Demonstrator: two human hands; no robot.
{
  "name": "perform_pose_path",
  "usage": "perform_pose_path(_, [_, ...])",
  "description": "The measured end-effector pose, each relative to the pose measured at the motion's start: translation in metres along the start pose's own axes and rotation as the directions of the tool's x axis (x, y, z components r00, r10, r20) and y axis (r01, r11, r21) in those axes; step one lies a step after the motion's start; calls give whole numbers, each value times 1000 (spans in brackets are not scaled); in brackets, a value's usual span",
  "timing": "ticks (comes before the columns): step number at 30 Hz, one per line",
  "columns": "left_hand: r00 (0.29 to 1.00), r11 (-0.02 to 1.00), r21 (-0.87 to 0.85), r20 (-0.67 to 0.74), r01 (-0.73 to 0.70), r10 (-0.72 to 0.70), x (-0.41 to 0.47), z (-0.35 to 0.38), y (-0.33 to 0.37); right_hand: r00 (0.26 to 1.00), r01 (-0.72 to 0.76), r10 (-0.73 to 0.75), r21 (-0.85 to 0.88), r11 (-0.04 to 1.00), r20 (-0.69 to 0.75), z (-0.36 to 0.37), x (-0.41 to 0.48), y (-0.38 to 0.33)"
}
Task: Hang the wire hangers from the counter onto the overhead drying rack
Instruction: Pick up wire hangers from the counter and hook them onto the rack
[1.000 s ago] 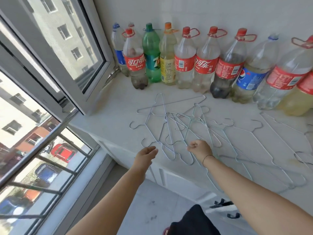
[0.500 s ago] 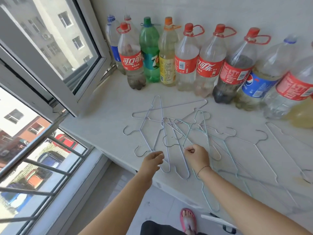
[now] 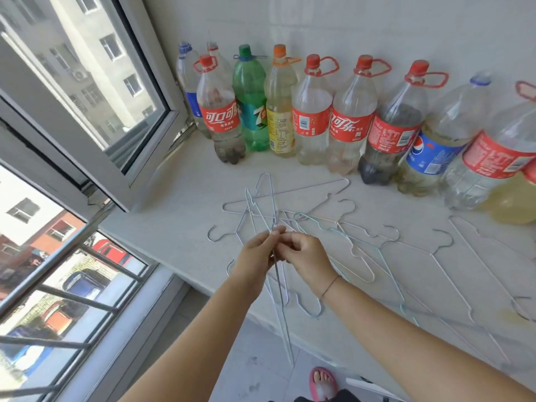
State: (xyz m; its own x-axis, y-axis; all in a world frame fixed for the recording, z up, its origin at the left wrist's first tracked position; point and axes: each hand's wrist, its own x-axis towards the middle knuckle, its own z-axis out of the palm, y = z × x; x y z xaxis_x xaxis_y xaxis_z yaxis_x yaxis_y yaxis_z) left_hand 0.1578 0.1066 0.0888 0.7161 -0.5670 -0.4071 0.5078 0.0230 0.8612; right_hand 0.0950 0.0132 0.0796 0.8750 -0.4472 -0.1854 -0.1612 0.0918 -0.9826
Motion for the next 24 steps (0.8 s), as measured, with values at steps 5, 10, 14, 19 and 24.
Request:
perform_pose_path(5, [979, 999, 32, -202, -27, 33, -7, -53, 16, 996, -77, 79, -57, 995, 42, 22, 33, 5])
perform_pose_path(10, [940, 997, 60, -337, -40, 58, -22, -97, 30, 984, -179, 171, -196, 964, -55, 41, 79, 36])
perform_pose_path(14, [894, 998, 56, -445, -26, 48, -35, -126, 33, 980, -199, 187, -394, 897, -70, 62, 106, 62])
perform_pose_path(19, [855, 999, 33, -517, -23, 37, -53, -159, 26, 969, -233, 230, -606, 761, -84, 85, 113, 76])
perform_pose_path(24, [818, 1000, 24, -574, 2, 13, -64, -175, 15, 974, -219, 185, -727, 651, -128, 97, 110, 79])
